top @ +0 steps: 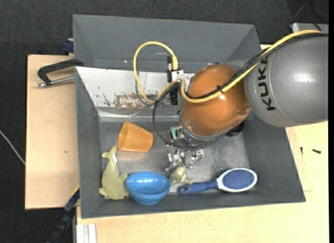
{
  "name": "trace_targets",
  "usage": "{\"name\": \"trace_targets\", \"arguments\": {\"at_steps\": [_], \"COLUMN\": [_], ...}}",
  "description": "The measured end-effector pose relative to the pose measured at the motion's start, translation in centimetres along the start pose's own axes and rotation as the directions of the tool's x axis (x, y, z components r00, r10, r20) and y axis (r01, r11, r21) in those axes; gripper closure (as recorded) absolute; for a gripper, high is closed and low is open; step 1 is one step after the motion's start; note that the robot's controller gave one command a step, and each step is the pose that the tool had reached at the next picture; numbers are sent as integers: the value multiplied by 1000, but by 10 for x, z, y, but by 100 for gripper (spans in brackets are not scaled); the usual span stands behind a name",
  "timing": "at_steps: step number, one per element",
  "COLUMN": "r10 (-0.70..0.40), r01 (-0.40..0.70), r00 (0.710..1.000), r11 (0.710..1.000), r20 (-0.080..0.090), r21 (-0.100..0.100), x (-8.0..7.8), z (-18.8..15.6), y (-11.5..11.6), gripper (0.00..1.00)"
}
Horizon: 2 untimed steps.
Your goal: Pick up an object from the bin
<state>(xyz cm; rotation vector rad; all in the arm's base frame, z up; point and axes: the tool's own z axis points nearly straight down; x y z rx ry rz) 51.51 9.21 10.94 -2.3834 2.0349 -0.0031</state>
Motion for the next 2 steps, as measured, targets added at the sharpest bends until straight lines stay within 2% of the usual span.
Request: {"name": "trace_targets", "arguments": {"at_steps": [1, 2], "r10": [3, 6], "r01": [-3, -6], "r00": [1000, 1000], "r11": [1000, 1000], "r20": [0, 0], "r21": [4, 0], "x": [-2, -3], "z": [-65, -84], "y": [-3, -5], "gripper": [100, 100]}}
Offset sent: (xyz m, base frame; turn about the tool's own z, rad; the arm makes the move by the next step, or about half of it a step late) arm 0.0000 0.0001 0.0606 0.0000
